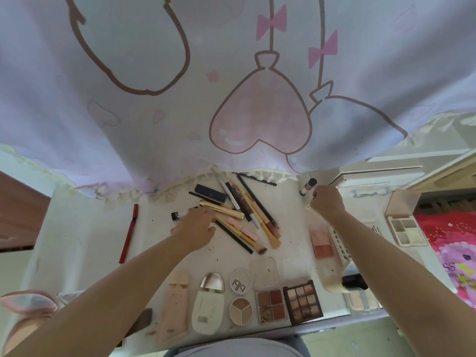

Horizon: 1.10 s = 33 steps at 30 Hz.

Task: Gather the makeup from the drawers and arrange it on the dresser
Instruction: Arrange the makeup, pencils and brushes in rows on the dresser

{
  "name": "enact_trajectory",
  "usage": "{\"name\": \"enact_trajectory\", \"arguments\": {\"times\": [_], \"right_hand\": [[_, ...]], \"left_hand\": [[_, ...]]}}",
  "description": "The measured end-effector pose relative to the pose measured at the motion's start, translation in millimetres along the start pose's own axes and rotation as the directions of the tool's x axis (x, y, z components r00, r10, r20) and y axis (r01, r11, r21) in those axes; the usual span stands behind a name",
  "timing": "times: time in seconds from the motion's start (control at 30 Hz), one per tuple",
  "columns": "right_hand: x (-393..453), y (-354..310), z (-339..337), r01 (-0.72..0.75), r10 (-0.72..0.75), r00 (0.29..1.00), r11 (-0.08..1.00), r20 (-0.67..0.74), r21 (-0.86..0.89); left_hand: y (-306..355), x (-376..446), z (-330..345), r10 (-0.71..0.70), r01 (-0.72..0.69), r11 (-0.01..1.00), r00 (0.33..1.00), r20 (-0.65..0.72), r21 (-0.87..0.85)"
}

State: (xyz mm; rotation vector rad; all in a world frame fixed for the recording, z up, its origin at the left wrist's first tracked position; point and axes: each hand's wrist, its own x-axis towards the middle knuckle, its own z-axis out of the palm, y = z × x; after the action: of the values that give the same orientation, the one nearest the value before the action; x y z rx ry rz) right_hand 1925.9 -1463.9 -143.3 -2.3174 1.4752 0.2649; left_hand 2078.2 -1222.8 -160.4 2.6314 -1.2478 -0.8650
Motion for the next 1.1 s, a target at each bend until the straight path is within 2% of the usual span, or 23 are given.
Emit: {"name": "enact_trajectory", "arguments": {"times": [0.3,0.5,0.6,0.67,0.73,0.8,0.87,0.97,1.1], "right_hand": [[4.9,-4.3,8.8,-0.004,0.006,0.998,0.999,-0.063,0.040],[-1.0,-0.9,10.5,-0.056,0.066,0.996,0.986,-0.060,0.158],[-13.7,0.0,8.4,-0.049,0.067,0.991,0.987,-0.114,0.152],[-25.2,-2.9,8.9,0.020,-0.005,0.984,0.996,-0.177,0.082],[-40.1,-10.4,12.1,0.147,-0.139,0.968,0.989,-0.207,0.023],[-55.2,-20.0,21.6,0.302,-0.301,0.938,0.953,-0.172,-0.020],[-65.5,-33.5,36.0,0.420,-0.421,0.906,0.907,-0.042,-0.035],[-73.1,-53.1,61.5,0.478,-0.466,0.869,0.877,0.163,-0.043],[-70.8,-62.8,88.1,0.508,-0.482,0.858,0.846,0.176,-0.162]], "left_hand": [[-11.7,1.6,-1.1,0.035,-0.036,0.999,0.998,-0.043,-0.036],[-18.6,4.6,-1.1,0.042,-0.045,0.998,0.996,-0.075,-0.034],[-24.4,4.6,1.7,0.029,-0.035,0.998,0.994,-0.108,-0.052],[-28.1,4.5,4.0,0.022,-0.031,0.997,0.991,-0.132,-0.067],[-32.3,4.0,5.4,0.017,-0.030,0.996,0.988,-0.153,-0.083],[-37.4,2.6,5.6,0.012,-0.029,0.995,0.984,-0.179,-0.093],[-42.6,0.0,4.0,-0.008,-0.010,0.996,0.980,-0.201,-0.087],[-47.2,-6.3,3.0,-0.032,0.016,0.997,0.980,-0.196,-0.081],[-47.2,-14.8,6.1,-0.007,-0.007,0.997,0.983,-0.185,-0.077]]}}
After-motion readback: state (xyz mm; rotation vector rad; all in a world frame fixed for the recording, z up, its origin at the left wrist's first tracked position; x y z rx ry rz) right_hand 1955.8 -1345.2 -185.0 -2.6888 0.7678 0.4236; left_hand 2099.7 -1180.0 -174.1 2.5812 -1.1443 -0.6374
